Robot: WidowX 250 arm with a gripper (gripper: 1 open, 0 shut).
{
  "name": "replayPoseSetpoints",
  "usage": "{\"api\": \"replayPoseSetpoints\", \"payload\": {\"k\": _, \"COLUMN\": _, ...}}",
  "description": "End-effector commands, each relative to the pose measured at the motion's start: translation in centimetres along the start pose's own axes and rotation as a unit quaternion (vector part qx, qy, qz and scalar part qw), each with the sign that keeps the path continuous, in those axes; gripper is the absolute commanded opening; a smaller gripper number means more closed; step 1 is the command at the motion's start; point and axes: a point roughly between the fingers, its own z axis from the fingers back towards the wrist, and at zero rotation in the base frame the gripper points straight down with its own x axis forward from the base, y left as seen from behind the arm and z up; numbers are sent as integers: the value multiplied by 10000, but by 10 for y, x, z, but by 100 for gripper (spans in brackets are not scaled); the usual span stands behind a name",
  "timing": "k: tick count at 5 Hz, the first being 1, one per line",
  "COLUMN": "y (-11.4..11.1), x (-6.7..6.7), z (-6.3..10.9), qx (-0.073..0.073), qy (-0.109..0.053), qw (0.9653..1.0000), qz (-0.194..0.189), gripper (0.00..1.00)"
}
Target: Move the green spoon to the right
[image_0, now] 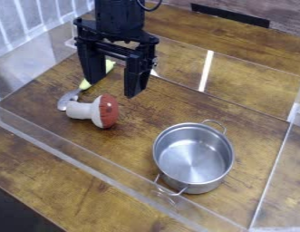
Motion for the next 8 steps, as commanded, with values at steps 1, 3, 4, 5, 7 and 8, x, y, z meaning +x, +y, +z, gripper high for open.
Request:
{"api": "replayPoseSetpoints", "payload": {"k": 1, "y": 1, "x": 2, "z": -11, "qx": 19, "qy": 120, "qw": 9995, "qz": -276, "gripper": 100}}
{"api": "replayPoseSetpoints", "payload": {"k": 3, "y": 47, "x": 23, "z": -3, "qx": 177, "qy": -293, "qw": 9992, "qz": 220, "gripper": 100}}
{"api": "replayPoseSetpoints", "payload": {"k": 4, "y": 67, "x": 31, "z": -2, "qx": 234, "qy": -472, "qw": 9979, "qz": 375, "gripper": 100}}
{"api": "replayPoseSetpoints", "payload": {"k": 5, "y": 65, "x": 37, "z": -9, "qx": 242, "qy": -511, "qw": 9970, "qz": 524, "gripper": 100}}
{"api": "replayPoseSetpoints", "payload": {"k": 7, "y": 77, "x": 57, "z": -27, "qx": 263, "qy": -667, "qw": 9956, "qz": 599, "gripper": 100}}
{"api": "replayPoseSetpoints", "payload": {"k": 8, "y": 96, "x": 67, "z": -35, "qx": 253, "qy": -748, "qw": 9942, "qz": 732, "gripper": 100}}
